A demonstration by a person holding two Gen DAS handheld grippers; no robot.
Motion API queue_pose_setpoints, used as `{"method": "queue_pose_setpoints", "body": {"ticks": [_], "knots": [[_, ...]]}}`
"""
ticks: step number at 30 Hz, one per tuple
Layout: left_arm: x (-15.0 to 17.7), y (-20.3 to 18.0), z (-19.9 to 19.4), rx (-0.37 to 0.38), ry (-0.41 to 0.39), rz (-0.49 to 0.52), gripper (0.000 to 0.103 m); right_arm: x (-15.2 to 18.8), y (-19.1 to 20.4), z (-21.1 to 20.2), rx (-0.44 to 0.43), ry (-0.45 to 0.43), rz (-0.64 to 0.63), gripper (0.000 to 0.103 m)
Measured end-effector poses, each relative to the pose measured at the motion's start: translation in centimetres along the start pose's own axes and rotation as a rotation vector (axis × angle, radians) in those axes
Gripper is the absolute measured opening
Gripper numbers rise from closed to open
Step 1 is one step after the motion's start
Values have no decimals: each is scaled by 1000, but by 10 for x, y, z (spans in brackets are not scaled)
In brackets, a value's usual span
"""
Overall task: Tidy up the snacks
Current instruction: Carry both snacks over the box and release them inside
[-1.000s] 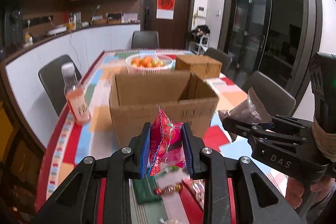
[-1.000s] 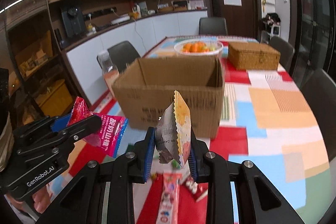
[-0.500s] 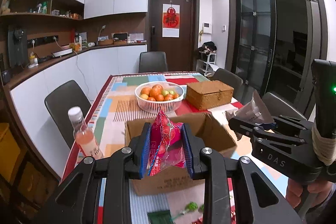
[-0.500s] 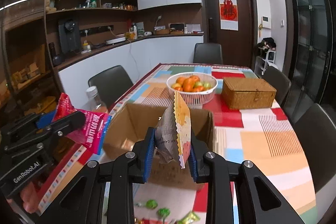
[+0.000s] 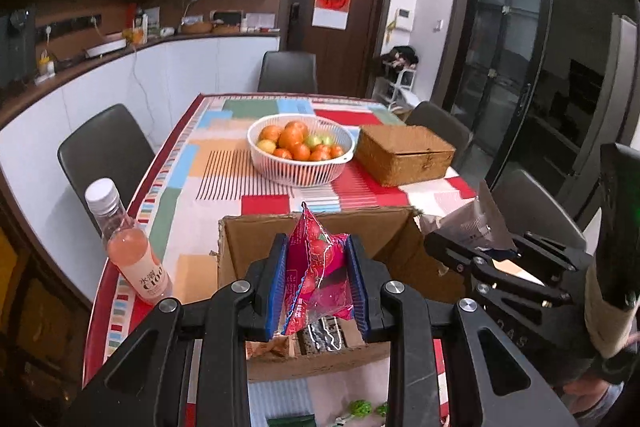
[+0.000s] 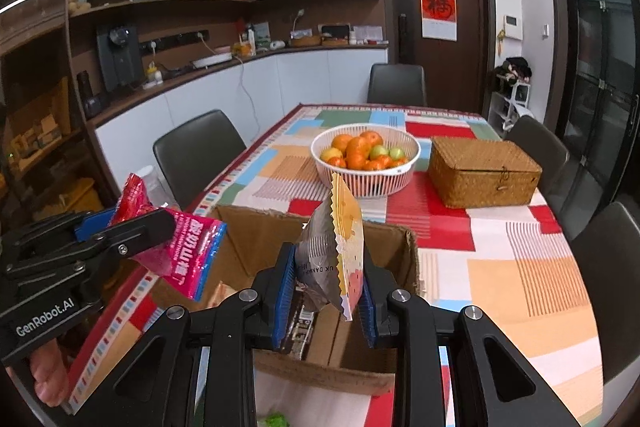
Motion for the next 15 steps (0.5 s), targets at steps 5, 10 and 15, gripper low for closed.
{"method": "queue_pose_setpoints", "body": {"ticks": [5, 10, 15], "knots": [[5, 4, 6, -49, 22, 19, 56, 8, -1, 19, -1, 45, -3, 43], [15, 0, -19, -78, -5, 72, 59, 13, -5, 9, 17, 27, -9, 55], [25, -12, -54, -78, -49, 118, 61, 17, -1, -22, 2, -12, -8, 56]]}}
Point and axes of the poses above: each gripper's, at about its wrist camera, not at the fingertips, and z roughly the way its jaws point, y to its left, x to its underside, the point moved 10 cm from there along z, roughly the way its jaws point, and after that the axes turned 7 degrees about -y, right-handed, at the moved point
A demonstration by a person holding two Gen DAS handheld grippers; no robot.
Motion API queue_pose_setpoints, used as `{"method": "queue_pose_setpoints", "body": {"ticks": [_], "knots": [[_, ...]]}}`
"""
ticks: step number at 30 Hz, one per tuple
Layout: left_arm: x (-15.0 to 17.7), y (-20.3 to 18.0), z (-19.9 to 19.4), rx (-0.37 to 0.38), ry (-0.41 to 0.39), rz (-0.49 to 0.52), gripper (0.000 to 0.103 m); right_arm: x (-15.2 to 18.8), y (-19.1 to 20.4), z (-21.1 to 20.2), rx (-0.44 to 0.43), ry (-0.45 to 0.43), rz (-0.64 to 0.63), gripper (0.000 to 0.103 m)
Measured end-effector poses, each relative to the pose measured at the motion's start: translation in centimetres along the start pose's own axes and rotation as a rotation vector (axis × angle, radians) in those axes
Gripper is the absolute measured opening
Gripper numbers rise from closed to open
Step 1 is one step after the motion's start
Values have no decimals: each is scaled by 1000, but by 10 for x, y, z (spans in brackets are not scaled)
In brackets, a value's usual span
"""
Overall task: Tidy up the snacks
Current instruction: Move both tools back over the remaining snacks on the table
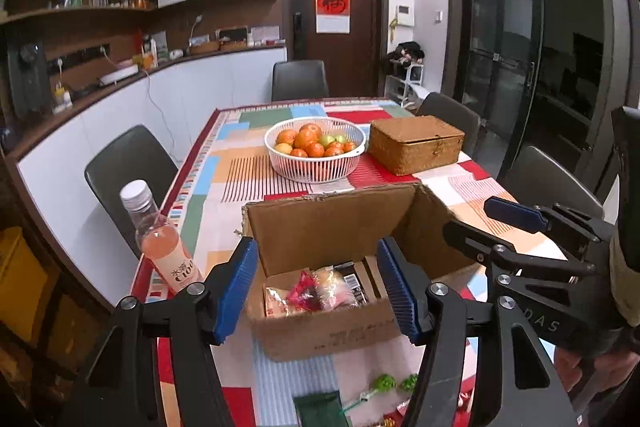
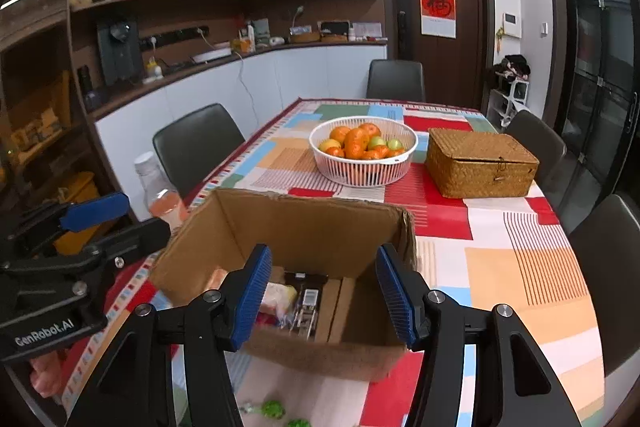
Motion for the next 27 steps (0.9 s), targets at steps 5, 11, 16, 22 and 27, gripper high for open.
{"method": "queue_pose_setpoints", "body": {"ticks": [5, 11, 16, 22, 27], "knots": [[4, -9, -36, -5, -57, 30, 62, 6, 8, -35, -4, -39, -22, 56], [18, -18, -68, 1, -75, 58, 64, 18, 19, -73, -10, -72, -58, 57], [42, -21, -82, 17, -41, 55, 64, 38, 30, -93, -31, -68, -68, 59], [78, -25, -92, 28, 24, 58, 64, 75, 42, -104, -49, -8, -100, 59], [111, -34, -98, 52, 96, 92, 64, 108, 47, -106, -69, 70, -118, 59]]}}
Point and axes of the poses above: each gripper's, at about its wrist camera, not at the fingertips, and z roughly the way its jaws point, y to its left, x to its underside, the point moved 10 cm from there along z, roughly the way its jaws point, and after that the axes turned 7 degrees about -y, right-handed, at the moved point
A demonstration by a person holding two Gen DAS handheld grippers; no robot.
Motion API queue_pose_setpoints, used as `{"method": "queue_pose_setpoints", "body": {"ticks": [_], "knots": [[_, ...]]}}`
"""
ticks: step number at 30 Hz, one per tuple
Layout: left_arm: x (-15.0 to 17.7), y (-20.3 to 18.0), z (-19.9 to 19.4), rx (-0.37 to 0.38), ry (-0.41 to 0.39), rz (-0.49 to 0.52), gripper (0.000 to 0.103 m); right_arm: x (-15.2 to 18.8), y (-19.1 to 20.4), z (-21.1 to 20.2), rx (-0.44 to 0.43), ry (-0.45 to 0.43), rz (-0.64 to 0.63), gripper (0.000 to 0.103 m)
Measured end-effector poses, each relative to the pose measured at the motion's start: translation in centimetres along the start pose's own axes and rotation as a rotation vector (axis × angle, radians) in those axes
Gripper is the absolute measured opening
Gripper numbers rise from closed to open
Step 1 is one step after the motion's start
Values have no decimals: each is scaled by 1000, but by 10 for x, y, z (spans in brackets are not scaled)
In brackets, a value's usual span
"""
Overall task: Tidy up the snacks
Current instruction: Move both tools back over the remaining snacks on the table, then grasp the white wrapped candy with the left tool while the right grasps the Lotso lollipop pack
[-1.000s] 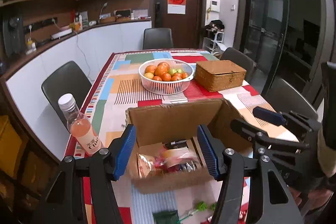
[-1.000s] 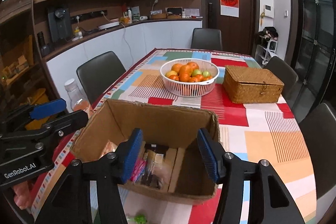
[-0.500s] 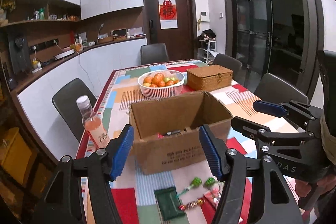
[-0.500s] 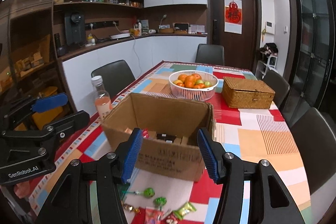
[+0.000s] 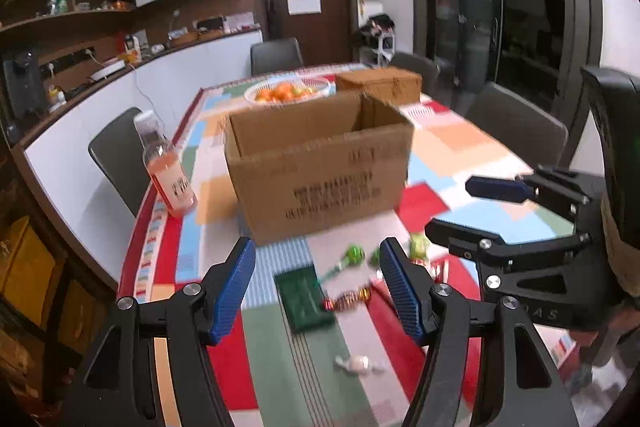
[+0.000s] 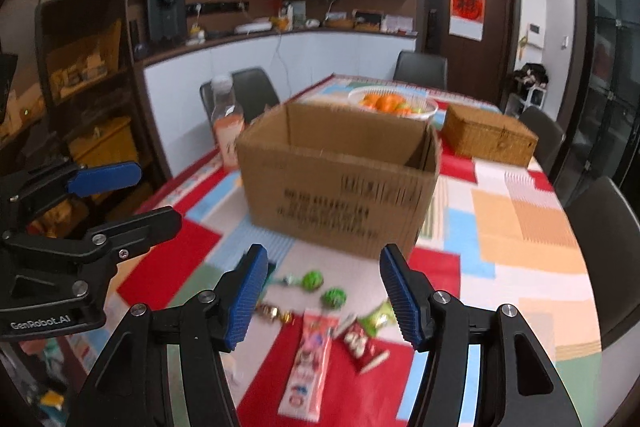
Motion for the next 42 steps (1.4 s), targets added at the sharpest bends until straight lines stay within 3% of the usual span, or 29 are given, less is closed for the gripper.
{"method": "queue_pose_setpoints", "body": {"ticks": [18, 21, 33, 42], "knots": [[114, -19, 25, 90, 276, -88, 63, 107, 13, 17, -19, 267, 46, 59], [127, -22, 34, 114, 313, -133, 58, 120, 11, 21, -16, 302, 58, 59], [147, -24, 60, 147, 395, -254, 38, 142, 9, 40, -15, 371, 77, 59], [157, -31, 72, 119, 432, -244, 32, 146, 5, 52, -11, 381, 100, 59]]}}
Point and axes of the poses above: each gripper's, at about its wrist camera, not at the fingertips, and z roughly the way its jaws point, y to its left, x to its underside, the point moved 10 cm from there along z, roughly the way its jaws point, and after that the axes turned 7 degrees about -y, right-handed, at the moved point
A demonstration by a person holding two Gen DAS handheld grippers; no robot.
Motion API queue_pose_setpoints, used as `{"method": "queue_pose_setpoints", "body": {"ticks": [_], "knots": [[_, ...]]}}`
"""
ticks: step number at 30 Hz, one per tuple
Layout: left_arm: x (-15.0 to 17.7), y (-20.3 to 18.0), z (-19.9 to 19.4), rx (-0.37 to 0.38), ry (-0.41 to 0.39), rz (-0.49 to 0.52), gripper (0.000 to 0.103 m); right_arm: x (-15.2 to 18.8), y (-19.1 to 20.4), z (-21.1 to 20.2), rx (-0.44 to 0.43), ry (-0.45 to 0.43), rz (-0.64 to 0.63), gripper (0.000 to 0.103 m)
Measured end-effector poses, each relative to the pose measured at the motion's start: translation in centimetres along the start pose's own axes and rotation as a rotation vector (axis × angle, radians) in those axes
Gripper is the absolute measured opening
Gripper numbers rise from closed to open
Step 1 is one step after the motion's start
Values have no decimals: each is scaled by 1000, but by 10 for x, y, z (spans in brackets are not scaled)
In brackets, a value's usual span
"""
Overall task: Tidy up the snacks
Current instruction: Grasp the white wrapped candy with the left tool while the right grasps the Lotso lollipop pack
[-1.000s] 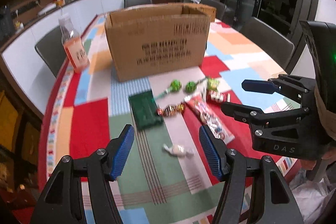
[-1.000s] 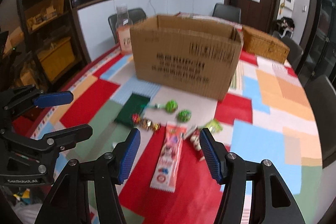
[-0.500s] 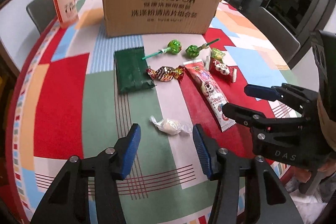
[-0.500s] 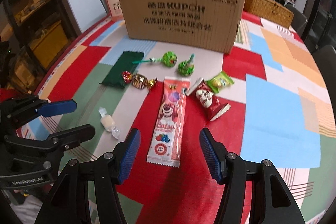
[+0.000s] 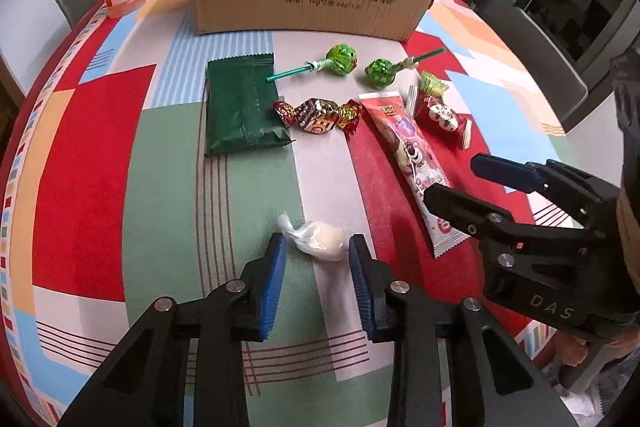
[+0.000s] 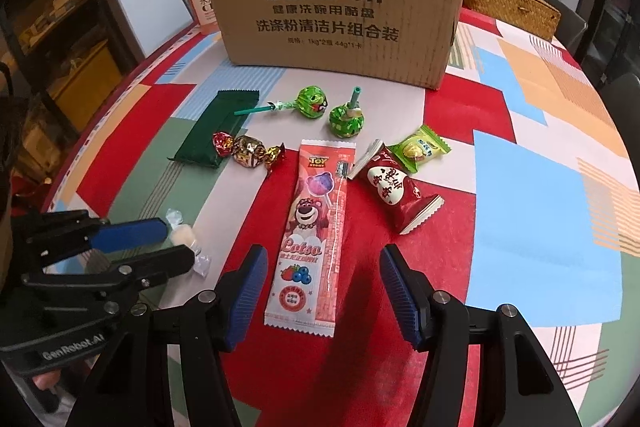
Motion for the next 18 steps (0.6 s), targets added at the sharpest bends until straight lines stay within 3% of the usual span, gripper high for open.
{"method": "queue_pose_setpoints", "body": {"ticks": [6, 18], "knots": [[-5, -5, 4, -6, -19, 24, 24, 1, -2, 4, -4, 7, 12, 59], [-20, 2, -3, 24, -76, -7, 23, -7, 0, 18, 4, 5, 6, 59]]}}
Point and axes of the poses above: each gripper's, at about its wrist camera, not at the fingertips, and z roughly the way its jaws point, y to its left, x to its underside, the point moved 10 cm from there along z, roughly the way its jaws point, and after that the axes turned 7 degrees about -y, right-handed, at the moved point
